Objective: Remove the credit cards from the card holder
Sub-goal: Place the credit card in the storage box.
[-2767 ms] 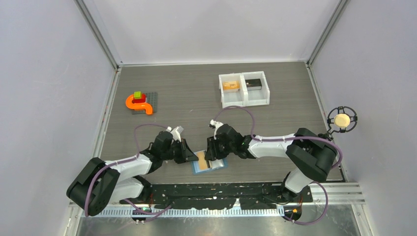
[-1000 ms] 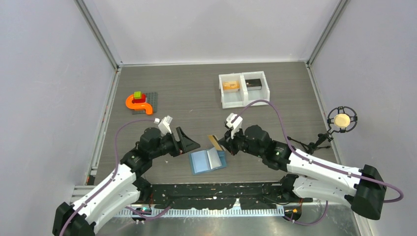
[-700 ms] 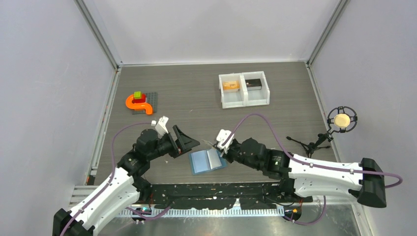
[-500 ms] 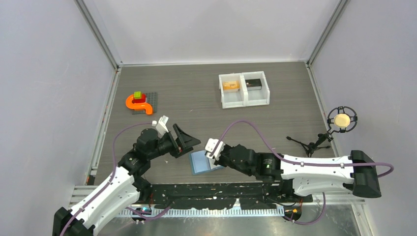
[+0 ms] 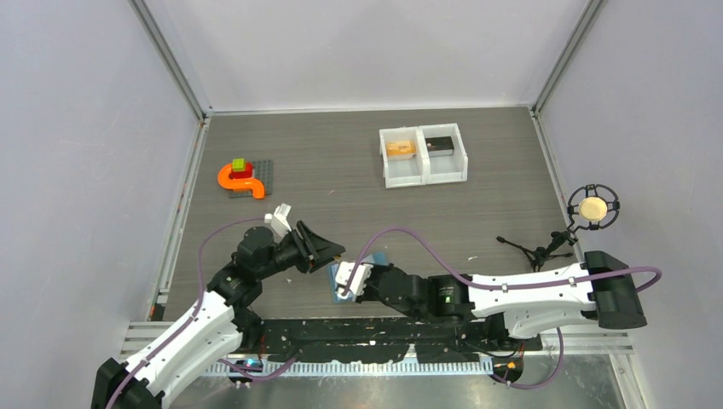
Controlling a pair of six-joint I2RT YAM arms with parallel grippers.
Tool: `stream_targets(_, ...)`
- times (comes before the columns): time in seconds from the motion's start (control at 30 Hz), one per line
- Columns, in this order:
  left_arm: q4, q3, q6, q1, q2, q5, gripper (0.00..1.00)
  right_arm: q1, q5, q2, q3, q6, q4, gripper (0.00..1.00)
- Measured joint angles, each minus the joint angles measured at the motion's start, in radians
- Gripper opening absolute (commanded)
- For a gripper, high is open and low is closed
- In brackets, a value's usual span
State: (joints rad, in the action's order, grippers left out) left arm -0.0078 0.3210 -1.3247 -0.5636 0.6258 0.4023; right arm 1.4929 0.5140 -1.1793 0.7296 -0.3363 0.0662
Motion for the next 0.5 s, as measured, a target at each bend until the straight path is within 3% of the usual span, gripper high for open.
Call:
stream_targets(0.13, 0.021, -0.021, -0.027, 0.001, -0.012, -0.01, 0.14, 0.013, 0.015, -0.013, 0.0, -0.01, 0.001, 0.16)
stream_targets(0.23, 0.047, -0.042, -0.048, 0.002, -0.022, -0.016, 0.0, 0.021, 0.019, -0.019, 0.0, -0.012, 0.001, 0.25)
stream_targets(0.5, 0.094, -0.05, -0.047, 0.0, -0.032, -0.005, 0.0, 0.023, 0.011, -0.02, -0.011, 0.002, 0.0, 0.47)
